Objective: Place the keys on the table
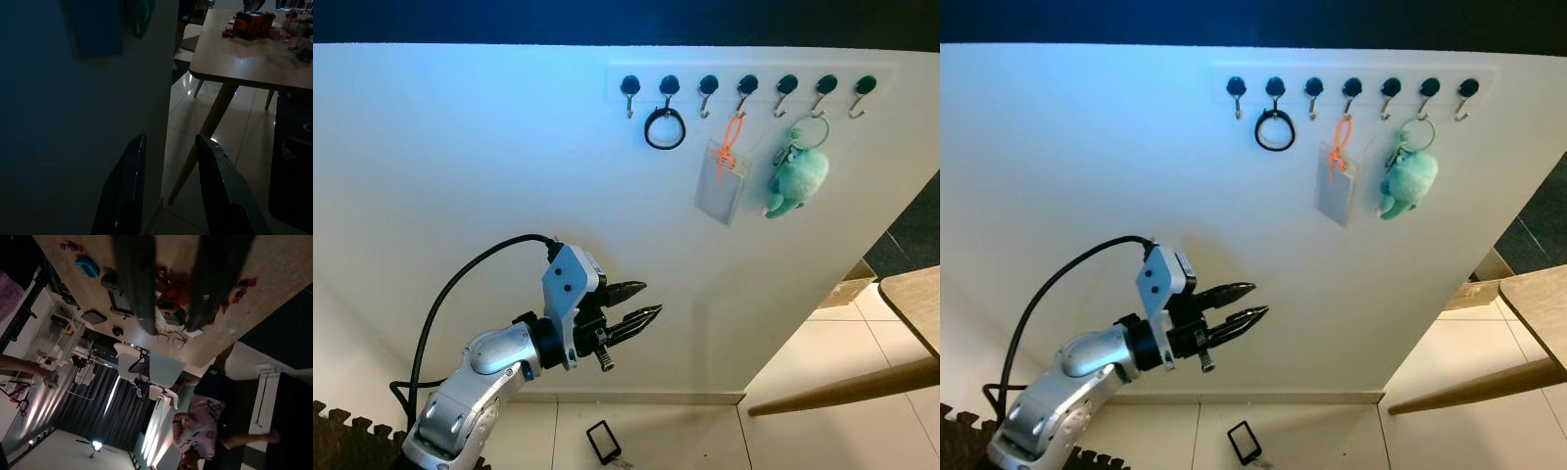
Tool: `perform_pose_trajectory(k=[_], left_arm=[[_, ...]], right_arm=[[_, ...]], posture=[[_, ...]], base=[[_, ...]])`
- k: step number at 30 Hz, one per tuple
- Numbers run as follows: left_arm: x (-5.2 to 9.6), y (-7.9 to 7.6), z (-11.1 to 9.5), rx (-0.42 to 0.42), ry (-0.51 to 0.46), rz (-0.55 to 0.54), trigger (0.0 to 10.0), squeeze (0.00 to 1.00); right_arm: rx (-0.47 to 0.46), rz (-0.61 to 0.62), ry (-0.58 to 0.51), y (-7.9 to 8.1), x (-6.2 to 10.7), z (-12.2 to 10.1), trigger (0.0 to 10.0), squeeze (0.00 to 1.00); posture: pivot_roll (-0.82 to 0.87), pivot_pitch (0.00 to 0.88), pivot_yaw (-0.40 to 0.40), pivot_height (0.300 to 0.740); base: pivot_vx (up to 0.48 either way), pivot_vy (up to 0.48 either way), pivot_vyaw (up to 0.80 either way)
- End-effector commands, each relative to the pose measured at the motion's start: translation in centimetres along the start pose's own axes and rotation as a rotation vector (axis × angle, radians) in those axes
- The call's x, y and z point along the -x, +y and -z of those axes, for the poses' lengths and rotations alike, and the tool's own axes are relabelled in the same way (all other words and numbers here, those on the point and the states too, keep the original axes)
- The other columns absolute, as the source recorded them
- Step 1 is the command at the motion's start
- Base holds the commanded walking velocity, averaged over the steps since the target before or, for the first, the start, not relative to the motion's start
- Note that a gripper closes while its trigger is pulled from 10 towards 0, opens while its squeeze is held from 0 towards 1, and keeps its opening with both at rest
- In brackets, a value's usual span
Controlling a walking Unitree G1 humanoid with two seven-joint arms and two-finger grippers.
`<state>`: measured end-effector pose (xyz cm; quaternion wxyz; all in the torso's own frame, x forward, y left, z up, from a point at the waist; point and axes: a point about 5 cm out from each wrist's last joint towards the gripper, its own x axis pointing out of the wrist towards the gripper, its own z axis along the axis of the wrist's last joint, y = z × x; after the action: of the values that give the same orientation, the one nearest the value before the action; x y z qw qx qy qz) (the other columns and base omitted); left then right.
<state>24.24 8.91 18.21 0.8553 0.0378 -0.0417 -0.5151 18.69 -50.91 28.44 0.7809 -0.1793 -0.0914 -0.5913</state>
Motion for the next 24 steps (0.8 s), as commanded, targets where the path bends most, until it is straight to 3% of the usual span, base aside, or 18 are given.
perform_pose_trajectory(k=[1,2,3,8,11,13,15,17,18,19,22,24], left_arm=[[-0.3,-0.3,0.1,0.013,-0.009,0.017,10.0,0.00],[-0.3,-0.3,0.1,0.013,-0.009,0.017,10.0,0.00],[-0.3,-0.3,0.1,0.014,-0.009,0.018,10.0,0.00],[-0.3,-0.4,0.1,0.015,-0.008,0.021,10.0,0.00],[-0.3,-0.3,0.2,0.013,-0.005,0.020,10.0,0.00],[-0.3,-0.3,0.2,0.013,-0.005,0.020,10.0,0.00],[-0.3,-0.2,0.3,0.009,0.001,0.018,10.0,0.00],[-0.2,-0.2,0.4,0.004,0.009,0.015,10.0,0.00],[-0.2,-0.2,0.4,0.004,0.009,0.015,10.0,0.00],[-0.1,-0.2,0.5,0.002,0.011,0.012,10.0,0.00],[0.0,-0.1,0.5,0.002,0.011,0.011,10.0,0.00],[0.1,-0.1,0.4,-0.003,0.008,0.007,10.0,0.00]], right_arm=[[0.011,0.037,-0.005,-0.9,-0.3,-0.3,10.0,1.00],[0.011,0.037,-0.005,-0.9,-0.3,-0.3,10.0,1.00],[0.023,0.051,-0.008,-1.0,-0.3,-0.3,10.0,0.00],[0.031,0.060,-0.002,-1.1,-0.2,0.0,10.0,0.00],[-0.028,-0.026,0.053,0.6,0.8,1.7,10.0,0.00],[-0.028,-0.026,0.053,0.6,0.8,1.7,10.0,0.00],[-0.062,-0.117,0.084,2.4,1.8,3.0,10.0,0.00],[-0.073,-0.250,0.106,5.2,3.7,4.6,10.0,0.00],[-0.073,-0.250,0.106,5.2,3.7,4.6,10.0,0.00],[-0.108,-0.354,0.135,7.8,5.8,6.0,10.0,0.00],[-0.122,-0.379,0.143,8.4,6.4,6.3,10.0,0.00],[-0.177,-0.521,0.104,11.7,9.1,6.4,10.0,0.00]], posture=[[0.05,0.100,-0.001,0.740],[0.05,0.100,-0.001,0.740],[0.05,0.099,-0.001,0.740],[0.05,0.096,-0.002,0.740],[0.05,0.099,-0.002,0.740],[0.05,0.099,-0.002,0.740],[0.05,0.101,-0.002,0.740],[0.05,0.103,-0.001,0.740],[0.05,0.103,-0.001,0.740],[0.06,0.103,0.000,0.740],[0.06,0.103,0.000,0.740],[0.06,0.104,0.000,0.740]], base=[[0.000,0.000,0.00],[0.000,0.000,0.00],[0.000,0.000,0.00],[0.000,0.000,0.00],[0.000,0.000,0.00],[0.000,0.000,0.00],[0.000,0.000,0.00],[0.000,0.000,0.00],[0.000,0.000,0.00],[0.000,0.000,0.00],[0.000,0.000,0.00],[0.000,0.000,0.00]])
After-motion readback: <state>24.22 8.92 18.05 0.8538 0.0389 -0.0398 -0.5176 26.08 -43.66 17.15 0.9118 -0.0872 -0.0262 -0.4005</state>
